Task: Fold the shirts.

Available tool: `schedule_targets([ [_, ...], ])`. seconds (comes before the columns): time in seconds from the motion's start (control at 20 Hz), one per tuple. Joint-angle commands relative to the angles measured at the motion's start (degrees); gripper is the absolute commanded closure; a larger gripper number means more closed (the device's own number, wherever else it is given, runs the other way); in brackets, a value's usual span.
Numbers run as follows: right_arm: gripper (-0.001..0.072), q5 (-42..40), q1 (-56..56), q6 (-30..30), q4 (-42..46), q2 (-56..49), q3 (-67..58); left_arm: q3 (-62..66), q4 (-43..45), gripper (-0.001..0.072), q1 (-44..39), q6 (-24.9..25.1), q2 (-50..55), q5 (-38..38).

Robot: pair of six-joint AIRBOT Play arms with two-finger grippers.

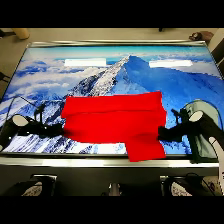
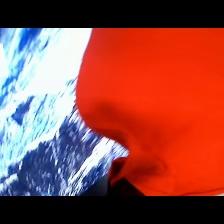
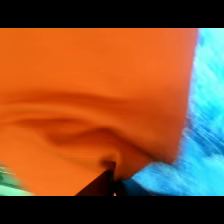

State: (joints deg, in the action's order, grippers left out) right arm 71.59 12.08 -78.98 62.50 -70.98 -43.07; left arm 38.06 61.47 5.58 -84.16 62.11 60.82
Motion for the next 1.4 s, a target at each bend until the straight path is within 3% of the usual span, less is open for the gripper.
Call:
schedule_targets([
  [0.0, 0.0691, -0.09, 0.09, -2.64, -0.90, 0.74, -13.51, 9.99, -0.46, 0.0688, 0.11, -0.15, -1.36, -0.83],
  [0.4, 0.0690, -16.48, -3.76, -3.78, -11.23, -23.91, -40.59, 32.98, -1.20, 0.0684, 1.01, -4.59, 25.00, -3.45],
  [0.65, 0.0687, -16.52, -4.87, -9.49, -10.69, -33.99, -43.28, 42.84, -5.35, 0.0681, 0.66, -4.90, 37.11, -3.43],
  [0.7, 0.0635, -15.96, -4.85, -9.51, -10.86, -35.01, -43.28, 42.99, -6.16, 0.0639, 0.39, -5.03, 38.60, -3.26],
  [0.75, 0.0427, -16.04, -4.83, -9.16, -10.78, -35.12, -43.28, 42.97, -6.51, 0.0423, 0.39, -5.03, 39.39, -2.75],
  [0.8, 0.0113, -15.45, -4.31, -6.69, -10.88, -34.32, -43.43, 42.97, -6.34, 0.0142, 0.72, -4.90, 39.45, -2.29],
  [0.85, 0.0003, -14.01, -3.28, -3.56, -10.10, -32.83, -43.52, 43.06, -6.19, 0.0113, 1.62, -4.70, 38.95, -1.90],
  [0.95, -0.0004, -10.67, -0.61, -2.60, -2.14, -30.12, -43.52, 43.12, -6.23, 0.0115, 4.09, -3.63, 36.70, -0.55],
  [1.05, -0.0006, -5.60, 1.84, -6.78, 3.15, -30.64, -43.32, 43.12, -6.21, 0.0116, 5.25, -2.56, 33.90, 0.87],
  [1.15, -0.0007, -0.72, 2.03, -6.62, 1.44, -32.92, -43.21, 43.10, -6.25, 0.0117, 4.81, -2.14, 31.23, 1.53],
  [1.35, -0.0003, -0.94, -1.05, -7.72, -4.83, -37.11, -43.21, 43.08, -6.25, 0.0126, 0.66, -2.12, 27.21, 2.86],
])
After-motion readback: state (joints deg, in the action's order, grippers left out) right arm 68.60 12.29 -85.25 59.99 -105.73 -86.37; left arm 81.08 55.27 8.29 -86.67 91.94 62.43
